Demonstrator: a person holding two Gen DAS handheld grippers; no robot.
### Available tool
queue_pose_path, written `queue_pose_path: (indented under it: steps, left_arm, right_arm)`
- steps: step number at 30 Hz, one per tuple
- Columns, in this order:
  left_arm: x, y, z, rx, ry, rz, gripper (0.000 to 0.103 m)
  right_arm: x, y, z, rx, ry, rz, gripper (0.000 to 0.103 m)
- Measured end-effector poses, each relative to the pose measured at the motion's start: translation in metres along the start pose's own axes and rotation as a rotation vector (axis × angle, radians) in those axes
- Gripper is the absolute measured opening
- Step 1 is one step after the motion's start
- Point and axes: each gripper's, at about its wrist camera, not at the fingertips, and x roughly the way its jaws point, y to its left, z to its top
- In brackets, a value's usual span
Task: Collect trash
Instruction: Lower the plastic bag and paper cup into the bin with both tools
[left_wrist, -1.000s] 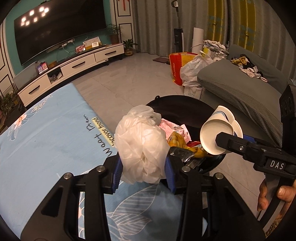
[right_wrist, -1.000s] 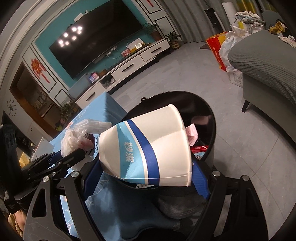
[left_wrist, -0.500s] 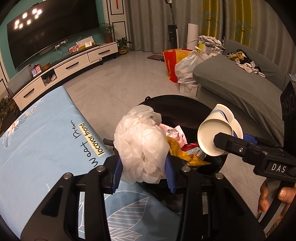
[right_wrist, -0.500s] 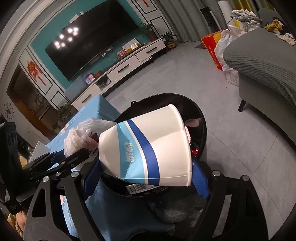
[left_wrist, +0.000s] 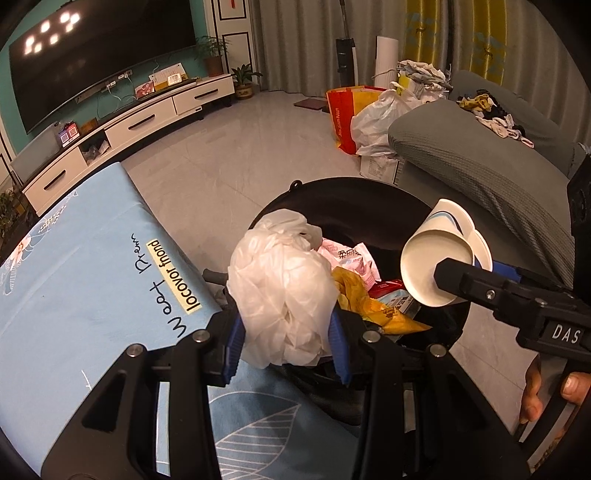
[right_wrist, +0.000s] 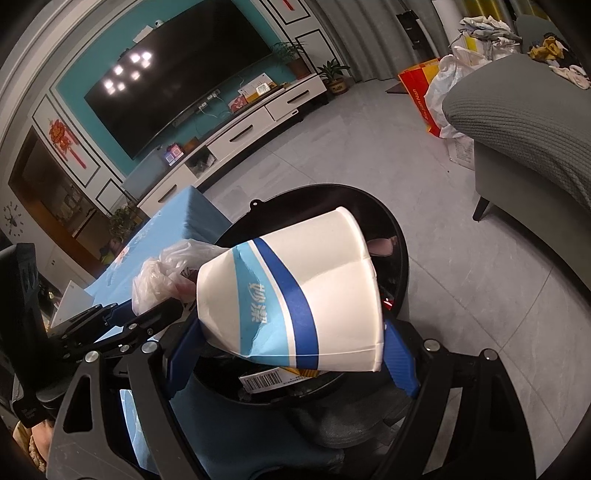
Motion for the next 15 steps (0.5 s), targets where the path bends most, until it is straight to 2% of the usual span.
queue_pose_path:
  steps: [15]
  left_arm:
    - [0.009, -0.001, -0.001, 0.005, 0.011, 0.013, 0.041]
  right_arm:
    - [0.008, 0.010, 0.007, -0.042, -0.001, -0.012, 0.083]
